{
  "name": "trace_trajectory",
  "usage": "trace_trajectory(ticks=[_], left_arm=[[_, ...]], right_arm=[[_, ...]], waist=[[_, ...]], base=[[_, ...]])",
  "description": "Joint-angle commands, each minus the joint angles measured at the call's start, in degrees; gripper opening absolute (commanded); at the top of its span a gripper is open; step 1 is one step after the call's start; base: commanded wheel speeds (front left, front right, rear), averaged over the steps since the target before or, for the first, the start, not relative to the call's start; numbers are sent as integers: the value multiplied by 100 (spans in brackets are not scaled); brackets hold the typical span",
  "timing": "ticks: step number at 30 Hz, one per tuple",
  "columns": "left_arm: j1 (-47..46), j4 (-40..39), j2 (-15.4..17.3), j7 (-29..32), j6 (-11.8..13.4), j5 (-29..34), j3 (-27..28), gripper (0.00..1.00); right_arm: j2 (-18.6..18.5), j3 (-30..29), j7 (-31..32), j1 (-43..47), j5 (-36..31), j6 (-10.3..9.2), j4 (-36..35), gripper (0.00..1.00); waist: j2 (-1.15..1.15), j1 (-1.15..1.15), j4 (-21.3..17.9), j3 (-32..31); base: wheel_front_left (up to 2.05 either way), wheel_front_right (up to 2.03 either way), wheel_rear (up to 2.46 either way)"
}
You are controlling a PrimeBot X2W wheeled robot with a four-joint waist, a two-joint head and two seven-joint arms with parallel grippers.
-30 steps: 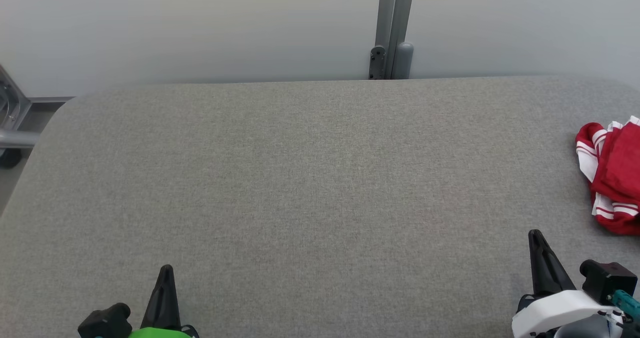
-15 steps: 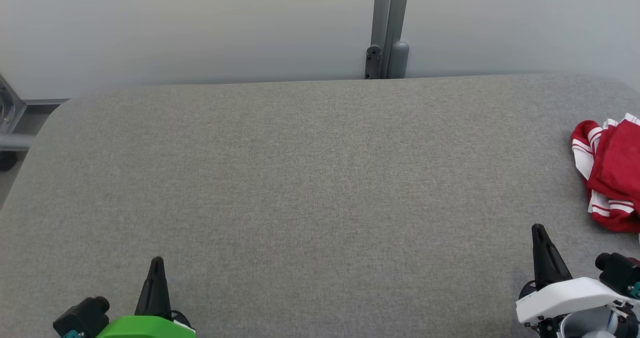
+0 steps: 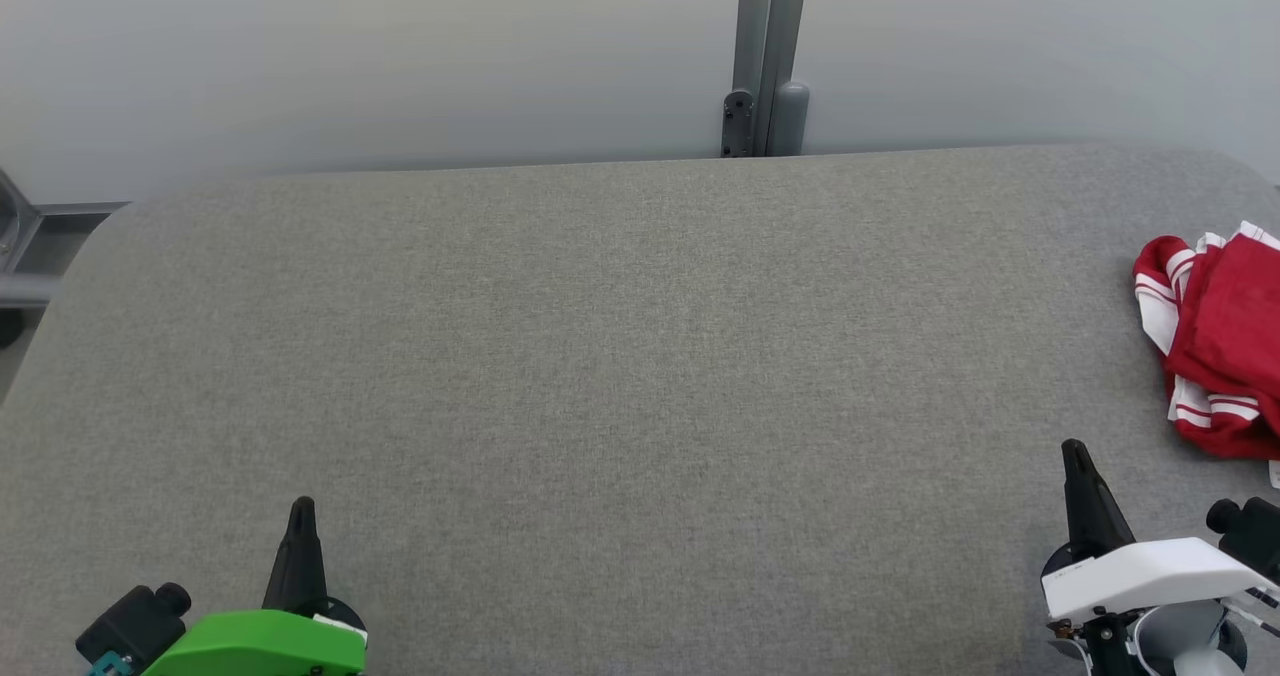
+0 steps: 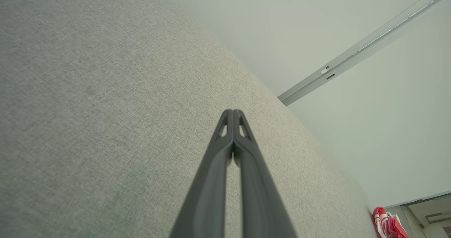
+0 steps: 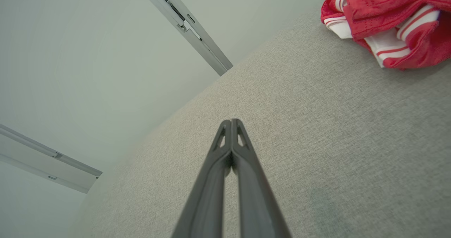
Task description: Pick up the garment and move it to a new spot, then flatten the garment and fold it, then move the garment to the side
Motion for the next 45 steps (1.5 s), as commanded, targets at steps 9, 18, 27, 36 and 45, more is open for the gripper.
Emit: trace_trajectory(ticks=[9, 18, 27, 36, 45], left_arm=[[-243, -86, 27, 196, -69, -713, 110, 0], [-325, -89, 30, 352, -101, -1266, 183, 0], [-394, -92, 34, 494, -123, -1778, 246, 0], [-465, -94, 37, 632, -154, -2228, 306, 0], [-526, -95, 40, 750, -170, -2674, 363, 0]], right_arm=[[1, -43, 204, -226, 833, -3, -15, 0], [13, -57, 360, -297, 1489, -3, 17, 0], [27, -70, 503, -368, 2085, -3, 48, 0], [39, -82, 637, -432, 2627, -3, 76, 0], [53, -94, 755, -494, 3141, -3, 101, 0]], waist=[[0, 0, -42, 2], [0, 0, -82, 5], [0, 0, -122, 7], [0, 0, -161, 10], [0, 0, -201, 12]], base=[[0, 0, 0], [0, 0, 0], [0, 0, 0], [0, 0, 0], [0, 0, 0]])
